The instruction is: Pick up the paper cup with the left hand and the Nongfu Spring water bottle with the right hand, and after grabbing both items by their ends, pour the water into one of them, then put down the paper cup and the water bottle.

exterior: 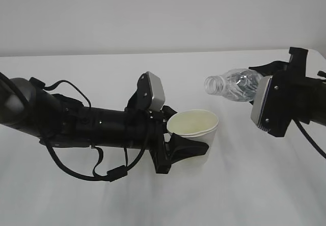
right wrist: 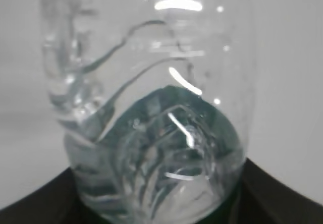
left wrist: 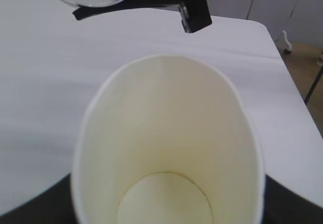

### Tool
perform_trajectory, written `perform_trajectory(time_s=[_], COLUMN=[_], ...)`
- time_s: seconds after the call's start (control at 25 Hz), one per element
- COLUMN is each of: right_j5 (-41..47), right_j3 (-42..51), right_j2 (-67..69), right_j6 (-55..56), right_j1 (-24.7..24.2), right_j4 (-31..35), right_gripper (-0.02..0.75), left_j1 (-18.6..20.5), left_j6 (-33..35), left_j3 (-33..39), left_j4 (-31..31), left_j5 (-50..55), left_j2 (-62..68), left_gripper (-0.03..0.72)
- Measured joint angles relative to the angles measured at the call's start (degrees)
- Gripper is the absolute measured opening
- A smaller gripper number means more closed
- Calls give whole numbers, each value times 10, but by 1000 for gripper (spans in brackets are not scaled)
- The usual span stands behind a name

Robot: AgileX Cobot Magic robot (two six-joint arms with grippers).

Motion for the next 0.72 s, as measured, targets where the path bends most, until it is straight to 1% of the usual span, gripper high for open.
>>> perform_trajectory(time_s=[0.72], right_j5=[0], right_j3=[0], right_j2=[0], right_j6=[-55], right_j1=[0], right_j4=[-1], right_gripper=[445], left_j1=[-1], left_j6=[0], left_j3=[0], left_j4=[0], left_j5=[-12], left_j2=[0], left_gripper=[429])
